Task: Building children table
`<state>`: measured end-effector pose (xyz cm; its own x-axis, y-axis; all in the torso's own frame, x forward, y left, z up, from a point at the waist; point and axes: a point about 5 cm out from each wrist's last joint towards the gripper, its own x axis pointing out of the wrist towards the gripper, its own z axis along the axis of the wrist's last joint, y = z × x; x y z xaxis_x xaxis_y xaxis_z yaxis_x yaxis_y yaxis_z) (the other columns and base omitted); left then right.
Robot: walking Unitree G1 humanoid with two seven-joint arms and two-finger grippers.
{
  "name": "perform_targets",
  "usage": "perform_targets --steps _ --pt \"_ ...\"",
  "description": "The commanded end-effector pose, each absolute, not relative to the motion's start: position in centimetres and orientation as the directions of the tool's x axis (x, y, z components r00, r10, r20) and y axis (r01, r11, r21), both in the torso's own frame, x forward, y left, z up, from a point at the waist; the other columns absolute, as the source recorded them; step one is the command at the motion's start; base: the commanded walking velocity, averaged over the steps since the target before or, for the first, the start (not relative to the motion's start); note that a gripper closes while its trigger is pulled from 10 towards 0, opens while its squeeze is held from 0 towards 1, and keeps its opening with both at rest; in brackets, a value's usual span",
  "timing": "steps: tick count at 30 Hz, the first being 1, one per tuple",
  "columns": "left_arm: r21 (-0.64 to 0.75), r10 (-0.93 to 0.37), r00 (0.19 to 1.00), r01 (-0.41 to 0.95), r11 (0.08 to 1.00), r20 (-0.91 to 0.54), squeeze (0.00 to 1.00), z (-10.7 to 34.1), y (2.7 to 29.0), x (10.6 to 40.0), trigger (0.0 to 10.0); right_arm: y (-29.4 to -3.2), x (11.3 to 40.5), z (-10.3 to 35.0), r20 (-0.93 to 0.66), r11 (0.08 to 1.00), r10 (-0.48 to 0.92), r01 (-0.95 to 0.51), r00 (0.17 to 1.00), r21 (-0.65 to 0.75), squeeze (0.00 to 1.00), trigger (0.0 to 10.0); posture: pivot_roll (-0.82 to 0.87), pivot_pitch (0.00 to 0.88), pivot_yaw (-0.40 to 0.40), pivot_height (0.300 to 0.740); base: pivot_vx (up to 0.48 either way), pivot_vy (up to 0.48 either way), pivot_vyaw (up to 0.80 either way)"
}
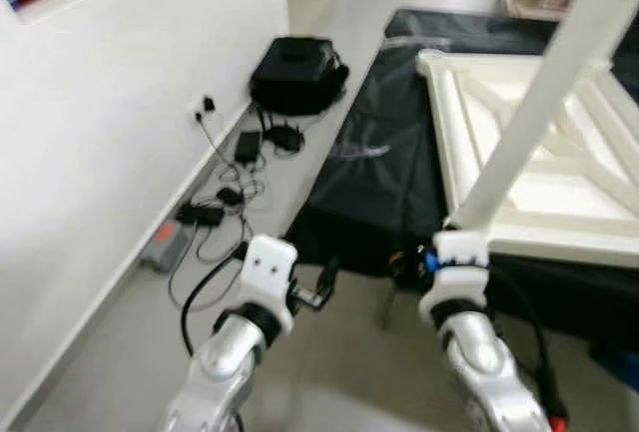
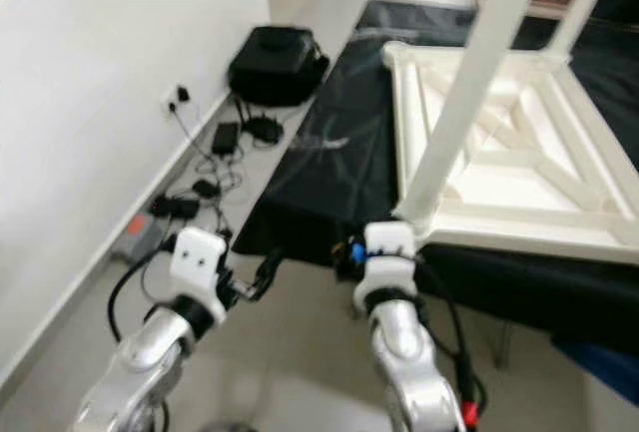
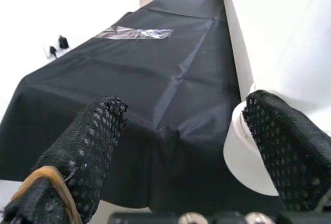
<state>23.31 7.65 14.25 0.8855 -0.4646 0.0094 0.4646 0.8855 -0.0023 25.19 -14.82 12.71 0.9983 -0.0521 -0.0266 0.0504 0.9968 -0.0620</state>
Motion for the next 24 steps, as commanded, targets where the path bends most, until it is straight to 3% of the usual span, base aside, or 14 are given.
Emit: perform_targets --steps 1,7,21,24 --pt "-0.005 -0.459 0.888 0.459 0.888 -0.014 0.00 13.77 7.80 23.14 10.0 -14.96 24.85 12.38 -0.054 0.997 -0.060 0.056 0.997 -0.058 0.00 10.0 0.12 0.121 -0.029 0.740 0.000 0.000 0.00" --pt "-0.005 -0.462 0.887 0.462 0.887 -0.014 0.00 13.77 7.75 23.15 10.0 -14.71 24.93 12.20 -0.072 1.000 -0.007 0.005 0.997 -0.029 0.00 10.0 0.12 0.121 -0.033 0.740 0.000 0.000 0.00" --pt "0.014 -0.470 0.882 0.470 0.882 -0.021 0.00 13.49 7.80 23.57 10.0 -14.76 24.84 12.28 -0.069 0.999 -0.003 -0.001 0.998 -0.054 0.00 10.0 0.10 0.126 -0.027 0.740 0.000 0.000 -0.80" --pt "0.037 -0.474 0.880 0.475 0.879 -0.019 0.00 13.39 7.72 23.40 10.0 -14.74 24.73 12.29 -0.065 0.998 0.006 -0.009 0.998 -0.055 0.00 10.0 0.11 0.116 -0.032 0.740 0.000 -0.356 -0.59"
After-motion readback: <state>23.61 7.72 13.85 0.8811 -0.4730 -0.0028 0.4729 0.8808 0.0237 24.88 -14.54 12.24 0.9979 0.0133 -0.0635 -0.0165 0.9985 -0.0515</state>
